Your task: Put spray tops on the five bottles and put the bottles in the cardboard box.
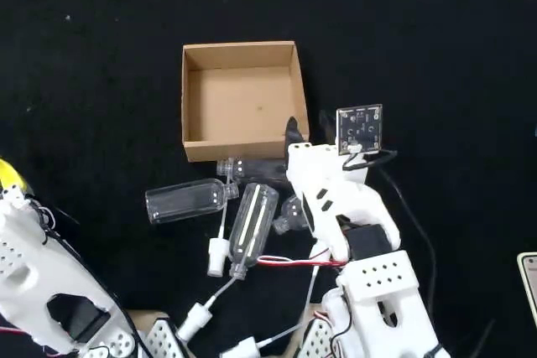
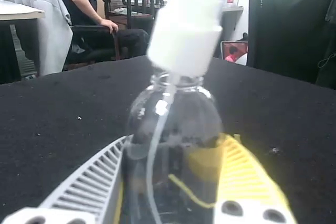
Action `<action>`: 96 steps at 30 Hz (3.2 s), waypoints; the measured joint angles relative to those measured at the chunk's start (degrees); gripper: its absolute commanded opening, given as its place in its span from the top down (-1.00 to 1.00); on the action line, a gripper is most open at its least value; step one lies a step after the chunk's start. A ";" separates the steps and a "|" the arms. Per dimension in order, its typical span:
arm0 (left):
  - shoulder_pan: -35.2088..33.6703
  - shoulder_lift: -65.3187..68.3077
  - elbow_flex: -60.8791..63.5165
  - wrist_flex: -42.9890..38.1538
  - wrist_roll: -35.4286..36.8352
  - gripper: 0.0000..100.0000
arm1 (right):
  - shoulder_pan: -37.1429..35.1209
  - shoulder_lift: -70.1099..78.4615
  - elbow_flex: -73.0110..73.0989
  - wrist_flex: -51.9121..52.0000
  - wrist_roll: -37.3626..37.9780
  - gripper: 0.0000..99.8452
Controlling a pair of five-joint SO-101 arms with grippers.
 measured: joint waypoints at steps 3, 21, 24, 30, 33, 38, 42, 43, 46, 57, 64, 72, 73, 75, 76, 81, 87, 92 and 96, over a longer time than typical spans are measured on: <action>0.00 0.09 0.00 -0.09 0.00 0.46 | 0.00 0.00 0.00 0.00 0.00 0.67; 0.09 -5.54 2.64 -0.09 0.00 0.46 | 0.00 0.00 0.00 0.00 0.00 0.67; 0.53 -11.52 6.24 -0.09 0.00 0.46 | 0.00 0.00 0.00 0.00 0.00 0.67; 1.41 -16.18 8.00 3.08 -0.26 0.46 | 0.00 0.00 0.00 0.00 0.00 0.67; 1.49 -16.26 7.21 6.15 -0.35 0.46 | 0.00 0.00 0.00 0.00 0.00 0.67; 1.58 -16.26 7.21 7.30 -0.35 0.46 | 0.00 0.00 0.00 0.00 0.00 0.67; 1.58 -16.44 7.21 7.38 -0.35 0.46 | 0.00 0.00 0.00 0.00 0.00 0.67; 1.58 -16.44 7.21 7.38 -0.35 0.46 | 0.00 0.00 0.00 0.00 0.00 0.67; 1.58 -16.44 7.21 7.38 -0.35 0.46 | 0.00 0.00 0.00 0.00 0.00 0.67; 1.58 -16.44 7.21 7.38 -0.35 0.46 | 0.00 0.00 0.00 0.00 0.00 0.67; 1.58 -16.44 7.21 7.38 -2.29 0.46 | 0.00 0.00 0.00 0.00 0.00 0.67; 1.58 -16.44 7.21 7.38 -3.69 0.47 | 0.00 0.00 0.00 0.00 0.00 0.67; 1.58 -16.44 7.21 7.38 -3.69 0.47 | 0.00 0.00 0.00 0.00 0.00 0.67; 1.58 -16.44 7.21 7.38 -3.69 0.47 | 0.00 0.00 0.00 0.00 0.00 0.67; 1.58 -16.44 7.21 7.38 -3.69 0.47 | 0.00 0.00 0.00 0.00 0.00 0.67; 1.58 -16.44 7.21 7.38 -3.69 0.47 | 0.00 0.00 0.00 0.00 0.00 0.67; 1.76 -16.44 7.21 7.38 -3.69 0.47 | 0.00 0.00 0.00 0.00 0.00 0.67; 3.52 -16.44 7.21 7.38 -3.69 0.47 | 0.00 0.00 0.00 0.00 0.00 0.67; 4.40 -16.44 7.21 7.38 -3.69 0.47 | 0.00 0.00 0.00 0.00 0.00 0.67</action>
